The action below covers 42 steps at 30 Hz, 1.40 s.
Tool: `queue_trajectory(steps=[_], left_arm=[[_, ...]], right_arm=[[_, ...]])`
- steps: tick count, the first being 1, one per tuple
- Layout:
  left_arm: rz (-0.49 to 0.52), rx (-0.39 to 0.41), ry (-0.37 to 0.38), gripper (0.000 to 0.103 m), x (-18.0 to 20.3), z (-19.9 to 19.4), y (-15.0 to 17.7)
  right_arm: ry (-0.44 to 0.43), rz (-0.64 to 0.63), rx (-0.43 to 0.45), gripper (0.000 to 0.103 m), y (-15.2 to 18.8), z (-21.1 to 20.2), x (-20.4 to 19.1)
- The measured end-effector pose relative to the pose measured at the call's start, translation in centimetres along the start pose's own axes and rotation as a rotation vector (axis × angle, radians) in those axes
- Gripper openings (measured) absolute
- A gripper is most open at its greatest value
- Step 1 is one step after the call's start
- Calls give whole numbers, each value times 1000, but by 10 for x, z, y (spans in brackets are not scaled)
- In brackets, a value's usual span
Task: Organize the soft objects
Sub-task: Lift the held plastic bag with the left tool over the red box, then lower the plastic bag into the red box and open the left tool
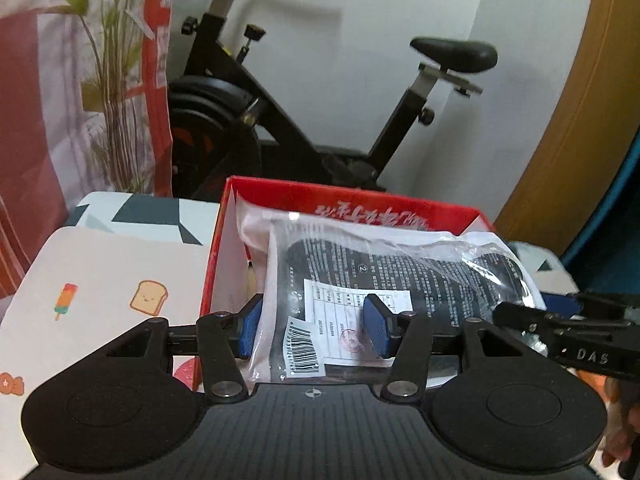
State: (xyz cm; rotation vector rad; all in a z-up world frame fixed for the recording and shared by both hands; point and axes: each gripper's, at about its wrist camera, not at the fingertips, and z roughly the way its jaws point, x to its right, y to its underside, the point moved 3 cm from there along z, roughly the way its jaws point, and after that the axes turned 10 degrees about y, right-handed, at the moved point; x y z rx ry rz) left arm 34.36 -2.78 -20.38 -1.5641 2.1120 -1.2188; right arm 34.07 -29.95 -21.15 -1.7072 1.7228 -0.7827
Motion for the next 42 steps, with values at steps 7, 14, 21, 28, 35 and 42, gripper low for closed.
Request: queue_trajectory(steps=[7,14,21,28,35,42], left_arm=[[54,-70,-41,42,-9,26,3],[103,-134,-64,21,-12,41,3],[116,-125,-70,11,-18,31,-7],[107,-135,2,11,-12,31,-26],[96,-383,16,11,-12,90,-16],[154,-531,2,11,-4,123,6]], right_arm=[[28,-71,-60,30,10,27,-1],[-19,-77,-103,25,6,36,-1],[-140,-16,-199,10,-7,52,1],[-173,-31,-349,10,-14,79,-11],[-156,-66,-463,10,-9,102,-22],[-111,-84,-570,10,2,123,-27]])
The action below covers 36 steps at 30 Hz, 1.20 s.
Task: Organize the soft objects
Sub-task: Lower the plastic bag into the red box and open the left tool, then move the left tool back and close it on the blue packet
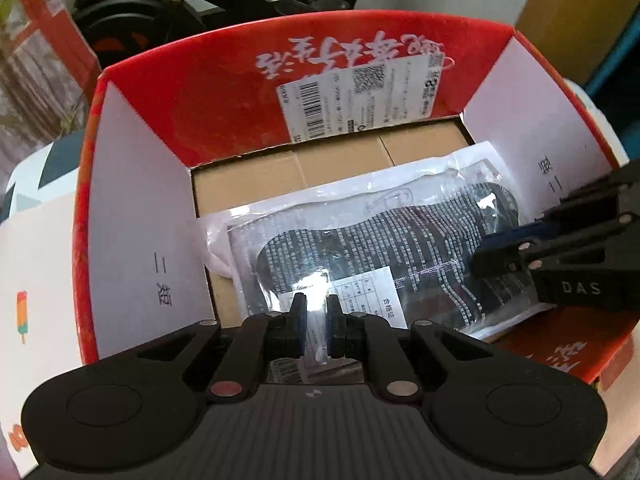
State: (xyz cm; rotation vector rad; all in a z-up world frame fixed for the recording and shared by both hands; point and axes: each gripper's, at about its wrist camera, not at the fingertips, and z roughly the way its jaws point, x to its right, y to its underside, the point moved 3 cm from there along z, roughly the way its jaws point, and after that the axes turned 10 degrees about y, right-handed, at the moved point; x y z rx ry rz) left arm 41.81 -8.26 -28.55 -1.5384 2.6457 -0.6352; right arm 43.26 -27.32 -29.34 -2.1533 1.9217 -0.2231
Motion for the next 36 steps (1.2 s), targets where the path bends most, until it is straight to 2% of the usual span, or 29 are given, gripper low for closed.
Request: queue_trajectory(steps=[5,11,14,18,20,22,23,25,26,27,28,29,30,32,36], left_arm=[[47,-35,-19,11,4,5,0],[34,-12,-9,11,3,3,1],[30,-2,-9,12,2,1,1],[54,59,-42,14,7,-11,4],[46,91,-52,24,9,-22,6],[55,139,-46,49,16,-38,9],[64,166,-52,55,18,-46,11],[85,230,-70,74,25,-65,18],[94,263,-77,81,28,-74,21],[100,299,-90,94,31,-84,24],[103,337,-101,100,33,-94,30],[106,368,-105,101,35,-101,34],[108,397,-110,101,38,-109,39],[117,457,-129,103,42,-124,51],[101,516,-151,103,44,-139,67]], right_arm=[[22,-15,-41,7,-3,8,-1],[30,-8,-48,6,-3,10,0],[31,-3,-22,7,-2,6,0],[36,-11,87,19,8,-19,-1],[16,-15,174,25,18,-40,-2],[26,-7,252,35,29,-59,-2],[28,-5,302,40,37,-71,-2],[31,15,378,65,49,-88,0],[33,25,420,69,57,-97,1],[38,33,452,75,63,-106,2],[43,40,483,82,70,-113,3],[44,54,521,88,78,-121,5],[43,71,549,101,84,-126,6],[41,114,616,103,98,-137,9],[34,166,667,103,120,-143,9]])
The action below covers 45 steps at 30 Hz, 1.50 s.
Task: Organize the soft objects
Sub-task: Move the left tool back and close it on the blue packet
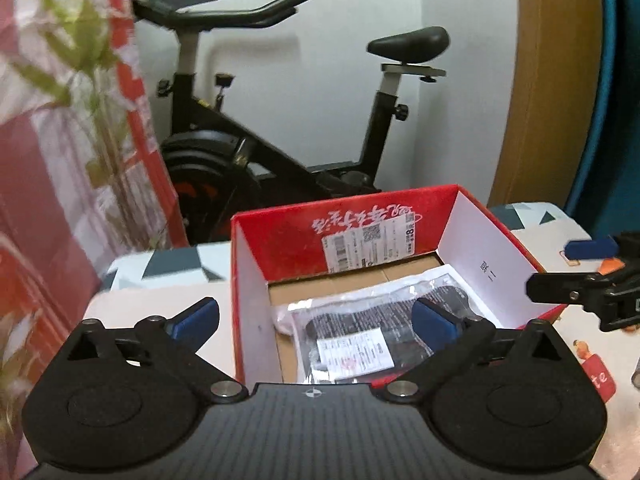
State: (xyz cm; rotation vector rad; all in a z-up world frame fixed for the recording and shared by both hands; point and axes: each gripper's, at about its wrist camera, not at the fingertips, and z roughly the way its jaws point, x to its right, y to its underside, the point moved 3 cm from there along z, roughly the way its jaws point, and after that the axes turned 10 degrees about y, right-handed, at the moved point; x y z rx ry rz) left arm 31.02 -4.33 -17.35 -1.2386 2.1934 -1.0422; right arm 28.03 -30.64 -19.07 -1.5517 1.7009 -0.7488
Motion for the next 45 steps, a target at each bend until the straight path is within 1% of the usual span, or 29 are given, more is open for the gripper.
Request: queue_trajectory(steps=[1,3,5,7,10,12,13,17,19,20,21,24,27,32,36,39,40,41,45], left_arm=[[-43,-19,-16,103,-2,-3,2],[-87,-26,-25,103,-5,-6,6],[-137,-16,-28,103,-11,-12,10],[-179,11,-30,103,-15,-19,15],[-184,72,-18,103,-13,-34,26],[-165,106,26,103,-9,-38,34],[-162,105,34,103,-7,-38,37],[-180,26,40,103,-4,-32,51],[-186,-28,26,103,-3,-27,58],[-188,-42,16,103,-3,-26,62],[-199,-48,12,103,-4,-27,66],[-255,-52,32,103,-4,-30,79],[-250,-54,-23,103,-1,-33,89],[-244,-81,-68,103,2,-36,98],[-223,-88,-101,103,5,-36,103],[-210,-85,-146,103,7,-37,107],[-211,-83,-157,103,7,-37,108],[-212,-80,-151,103,8,-37,110],[-208,-75,-107,102,13,-36,113]], right_arm=[[-1,7,14,103,4,-5,-2],[5,-5,29,103,11,-13,-4],[20,-16,54,103,20,-19,-8],[19,-12,62,103,28,-25,-10],[3,19,70,103,39,-31,-10],[-3,26,81,103,46,-34,-11],[-5,25,79,103,50,-35,-12],[-6,17,59,103,65,-38,-18],[1,6,56,103,71,-39,-20],[10,-6,46,103,75,-38,-21],[14,-13,37,103,77,-38,-21],[9,-17,8,103,85,-35,-19],[27,-31,-10,103,90,-34,-21],[49,-34,-13,103,104,-33,-23],[34,-29,-30,103,111,-29,-20],[24,-34,-39,102,118,-27,-19],[15,-35,-40,100,120,-26,-19],[10,-38,-39,97,122,-27,-19],[-24,-65,-36,83,127,-26,-25]])
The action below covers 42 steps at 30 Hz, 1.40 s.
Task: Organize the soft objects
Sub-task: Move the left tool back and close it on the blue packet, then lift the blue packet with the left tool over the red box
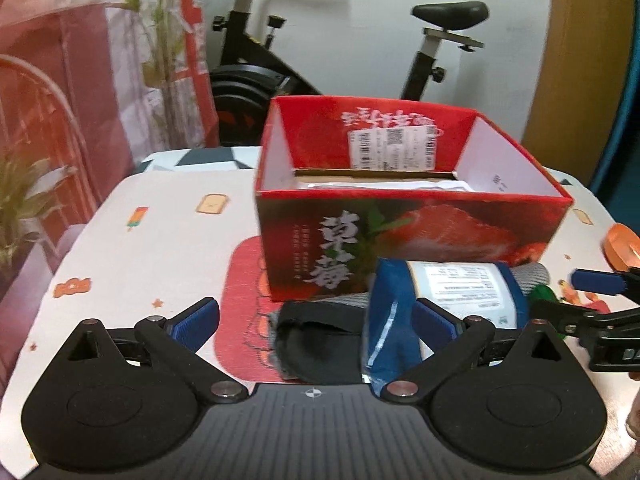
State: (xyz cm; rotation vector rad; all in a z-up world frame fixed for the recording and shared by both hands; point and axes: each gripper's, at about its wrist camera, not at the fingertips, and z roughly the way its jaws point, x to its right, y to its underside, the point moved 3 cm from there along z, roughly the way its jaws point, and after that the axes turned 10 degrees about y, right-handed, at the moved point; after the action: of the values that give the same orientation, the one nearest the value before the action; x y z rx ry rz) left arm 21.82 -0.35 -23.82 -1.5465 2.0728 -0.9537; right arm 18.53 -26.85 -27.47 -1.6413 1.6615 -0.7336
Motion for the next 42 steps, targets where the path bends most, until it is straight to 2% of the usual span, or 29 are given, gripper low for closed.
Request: queue_trajectory(steps=[2,4,8,10,12,22,29,32,34,37,42], left_arm=[[12,1,24,99,4,1,2],[18,3,54,89,7,3,3],[18,-3,100,78,11,7,8],[-6,-5,145,65,10,10,11],[-45,-7,202,58,8,13,15],[-76,-59,249,57,10,32,27],[-49,-96,261,56,14,43,33],[-65,-106,271,50,13,47,36],[-63,-105,275,42,14,46,36],[-46,-99,268,37,17,45,36],[-37,-88,279,35,19,39,34]], right_arm=[[-19,-15,-2,78,2,1,-4],[-37,-21,-10,72,2,3,-6],[-58,-7,-37,65,8,10,-6],[-67,5,-57,60,11,15,-4],[-70,12,-71,58,15,18,-3],[-92,51,-123,53,24,31,1],[-95,58,-141,48,29,35,3],[-95,59,-140,45,29,36,3],[-93,52,-136,38,28,35,3],[-91,29,-122,30,26,31,1],[-85,-19,-87,25,22,22,-5]])
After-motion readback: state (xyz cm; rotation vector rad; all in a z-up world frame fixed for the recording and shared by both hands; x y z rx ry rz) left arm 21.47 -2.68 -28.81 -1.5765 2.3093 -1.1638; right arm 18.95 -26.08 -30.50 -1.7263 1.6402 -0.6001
